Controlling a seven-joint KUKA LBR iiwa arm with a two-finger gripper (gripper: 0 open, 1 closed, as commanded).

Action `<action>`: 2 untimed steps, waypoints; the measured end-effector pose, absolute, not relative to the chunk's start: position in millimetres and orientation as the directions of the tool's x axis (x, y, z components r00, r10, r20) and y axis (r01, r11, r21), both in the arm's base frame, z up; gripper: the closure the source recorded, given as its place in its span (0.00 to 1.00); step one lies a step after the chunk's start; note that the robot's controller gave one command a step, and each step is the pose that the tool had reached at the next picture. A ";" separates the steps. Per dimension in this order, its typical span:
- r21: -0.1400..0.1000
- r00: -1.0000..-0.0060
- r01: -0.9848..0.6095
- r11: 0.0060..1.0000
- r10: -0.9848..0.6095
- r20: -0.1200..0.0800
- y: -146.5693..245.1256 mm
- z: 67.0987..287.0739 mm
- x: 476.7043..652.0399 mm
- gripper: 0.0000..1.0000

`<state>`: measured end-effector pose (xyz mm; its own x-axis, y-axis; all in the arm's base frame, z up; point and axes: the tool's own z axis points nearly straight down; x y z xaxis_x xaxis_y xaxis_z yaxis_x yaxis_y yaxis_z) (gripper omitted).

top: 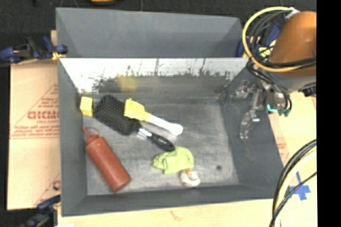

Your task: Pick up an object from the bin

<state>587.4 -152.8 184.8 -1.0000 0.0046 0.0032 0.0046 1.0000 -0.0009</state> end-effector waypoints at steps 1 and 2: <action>-0.002 -1.000 0.001 1.000 0.001 -0.005 -152.0 189.8 589.2 0.00; -0.003 -0.998 -0.069 0.998 -0.069 -0.009 -97.8 115.9 594.3 0.00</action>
Offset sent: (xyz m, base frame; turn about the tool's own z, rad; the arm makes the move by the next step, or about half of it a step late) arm 0.0073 0.0890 -0.1148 -0.1153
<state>594.3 -97.8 115.9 -0.9976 -0.0694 -0.0087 -0.0694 0.9976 -0.0033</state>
